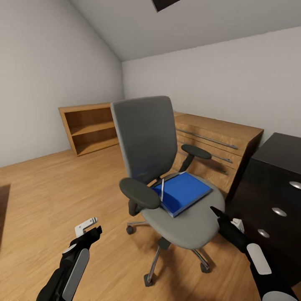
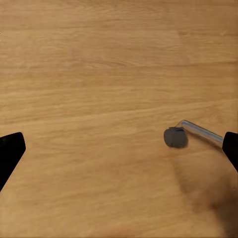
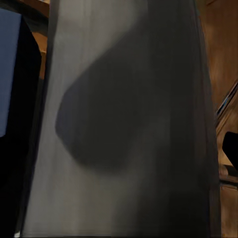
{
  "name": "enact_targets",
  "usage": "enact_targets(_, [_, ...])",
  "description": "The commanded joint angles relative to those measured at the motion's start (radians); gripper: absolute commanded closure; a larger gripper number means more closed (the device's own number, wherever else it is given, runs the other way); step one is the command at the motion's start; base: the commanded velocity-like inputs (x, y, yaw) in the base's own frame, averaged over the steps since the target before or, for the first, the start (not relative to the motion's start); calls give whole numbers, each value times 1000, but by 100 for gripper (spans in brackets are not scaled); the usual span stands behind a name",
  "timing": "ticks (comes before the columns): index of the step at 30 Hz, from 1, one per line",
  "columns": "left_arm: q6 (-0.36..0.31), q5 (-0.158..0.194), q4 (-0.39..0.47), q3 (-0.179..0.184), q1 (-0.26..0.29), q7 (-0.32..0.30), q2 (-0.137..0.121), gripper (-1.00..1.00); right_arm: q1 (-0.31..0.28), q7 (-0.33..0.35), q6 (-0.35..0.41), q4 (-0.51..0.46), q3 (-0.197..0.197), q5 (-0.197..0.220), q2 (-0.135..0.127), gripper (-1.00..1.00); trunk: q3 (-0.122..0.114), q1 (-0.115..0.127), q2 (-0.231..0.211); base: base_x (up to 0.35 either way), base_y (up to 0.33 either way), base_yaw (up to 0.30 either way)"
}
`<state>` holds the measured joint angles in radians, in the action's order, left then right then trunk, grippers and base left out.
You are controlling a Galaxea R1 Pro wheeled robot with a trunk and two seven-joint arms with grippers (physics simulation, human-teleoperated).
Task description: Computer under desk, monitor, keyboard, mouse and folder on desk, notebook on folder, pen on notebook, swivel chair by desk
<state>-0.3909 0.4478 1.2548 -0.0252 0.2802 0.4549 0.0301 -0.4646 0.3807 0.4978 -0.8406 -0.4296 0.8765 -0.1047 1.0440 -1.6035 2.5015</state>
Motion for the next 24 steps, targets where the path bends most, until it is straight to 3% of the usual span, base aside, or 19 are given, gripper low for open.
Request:
enact_targets(1, [-3, 9, 1, -1, 1, 5, 1, -100, 0, 16, 5, 2, -1, -11, 0, -100, 1, 0, 0, -42, 0, 7])
enact_targets(24, [-3, 9, 1, -1, 1, 4, 1, -100, 0, 38, 5, 3, 0, -12, 5, -100, 1, 0, 0, -309, 9, 0])
